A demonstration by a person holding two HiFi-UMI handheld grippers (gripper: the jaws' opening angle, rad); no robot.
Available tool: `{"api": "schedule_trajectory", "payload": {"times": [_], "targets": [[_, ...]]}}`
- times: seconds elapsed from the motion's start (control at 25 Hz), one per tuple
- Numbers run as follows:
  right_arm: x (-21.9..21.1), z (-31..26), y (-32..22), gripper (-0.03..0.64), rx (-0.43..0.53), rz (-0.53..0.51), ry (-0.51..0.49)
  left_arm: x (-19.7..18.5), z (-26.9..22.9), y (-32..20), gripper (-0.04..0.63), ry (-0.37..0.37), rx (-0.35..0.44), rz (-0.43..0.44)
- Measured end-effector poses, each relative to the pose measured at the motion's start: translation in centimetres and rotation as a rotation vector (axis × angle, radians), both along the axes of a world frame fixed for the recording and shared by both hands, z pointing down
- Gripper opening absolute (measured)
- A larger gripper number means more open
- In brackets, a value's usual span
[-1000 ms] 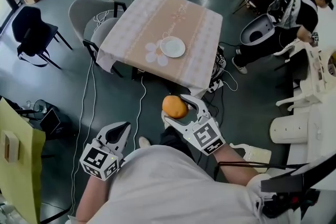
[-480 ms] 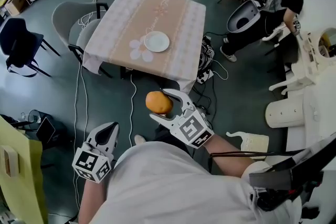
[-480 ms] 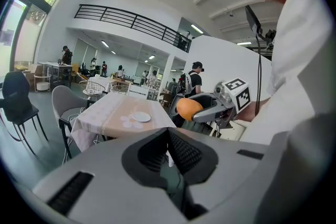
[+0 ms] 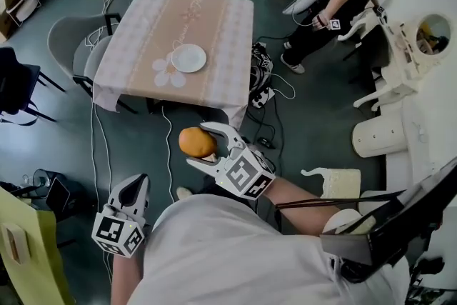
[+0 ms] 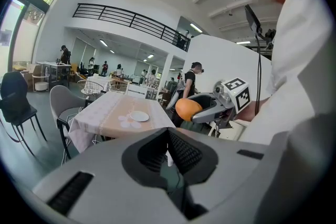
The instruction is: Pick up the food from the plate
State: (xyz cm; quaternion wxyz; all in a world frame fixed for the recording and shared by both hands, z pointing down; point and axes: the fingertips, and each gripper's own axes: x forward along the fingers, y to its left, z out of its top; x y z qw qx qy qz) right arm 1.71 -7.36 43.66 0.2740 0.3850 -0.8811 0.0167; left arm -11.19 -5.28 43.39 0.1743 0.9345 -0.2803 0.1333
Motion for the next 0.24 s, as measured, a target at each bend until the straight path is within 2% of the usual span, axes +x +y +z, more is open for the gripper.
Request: {"api": "schedule_trajectory", "payload": {"times": [0.24], "targets": [[0.24,0.75,-0.14,0.353,-0.002,-0.008,-0.003,0.1,0.63,0.16,0.009,-0.006,-0.007,-0.012]]}}
